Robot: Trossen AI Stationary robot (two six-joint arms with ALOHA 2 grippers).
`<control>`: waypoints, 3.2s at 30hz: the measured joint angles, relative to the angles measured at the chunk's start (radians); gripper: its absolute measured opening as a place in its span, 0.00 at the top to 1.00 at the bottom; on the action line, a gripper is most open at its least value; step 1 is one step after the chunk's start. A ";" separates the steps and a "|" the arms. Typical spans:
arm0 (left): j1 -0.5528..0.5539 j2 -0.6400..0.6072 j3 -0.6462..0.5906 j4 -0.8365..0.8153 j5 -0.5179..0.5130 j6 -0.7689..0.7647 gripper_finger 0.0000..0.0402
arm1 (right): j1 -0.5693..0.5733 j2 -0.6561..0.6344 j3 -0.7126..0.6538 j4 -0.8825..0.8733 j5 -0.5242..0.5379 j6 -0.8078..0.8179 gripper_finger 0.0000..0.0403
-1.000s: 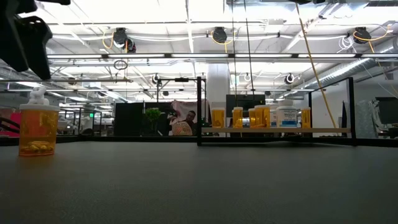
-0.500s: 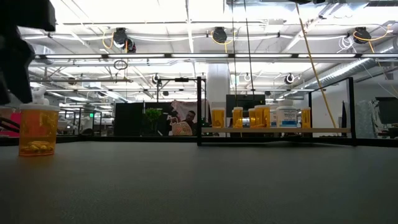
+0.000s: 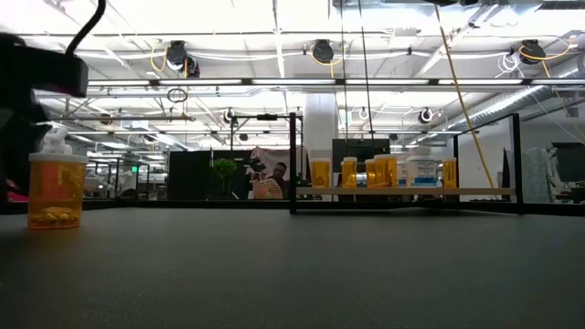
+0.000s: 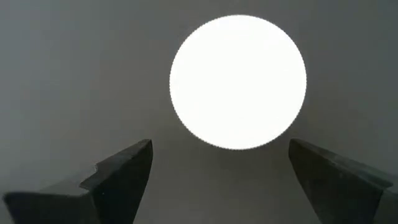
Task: Pick and place medicine bottles onto shelf by color
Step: Put the large orange pill bottle on the shelf aligned with the other large orange pill bottle
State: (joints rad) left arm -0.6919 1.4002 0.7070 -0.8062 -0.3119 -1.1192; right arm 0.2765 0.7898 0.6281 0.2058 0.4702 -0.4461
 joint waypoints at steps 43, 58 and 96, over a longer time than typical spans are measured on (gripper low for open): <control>0.337 0.050 -0.117 0.712 -0.022 0.594 0.54 | 0.000 0.000 0.000 0.000 0.000 -0.007 0.76; 0.338 0.040 -0.110 0.867 -0.042 0.674 0.23 | 0.000 0.000 0.000 0.000 0.000 -0.011 0.76; 0.166 -0.064 -0.071 0.334 -0.090 0.393 0.23 | -0.001 0.000 0.000 -0.006 -0.002 0.016 0.76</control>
State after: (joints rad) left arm -0.5256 1.3358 0.6357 -0.4726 -0.4015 -0.7258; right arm 0.2752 0.7895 0.6281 0.2001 0.4681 -0.4305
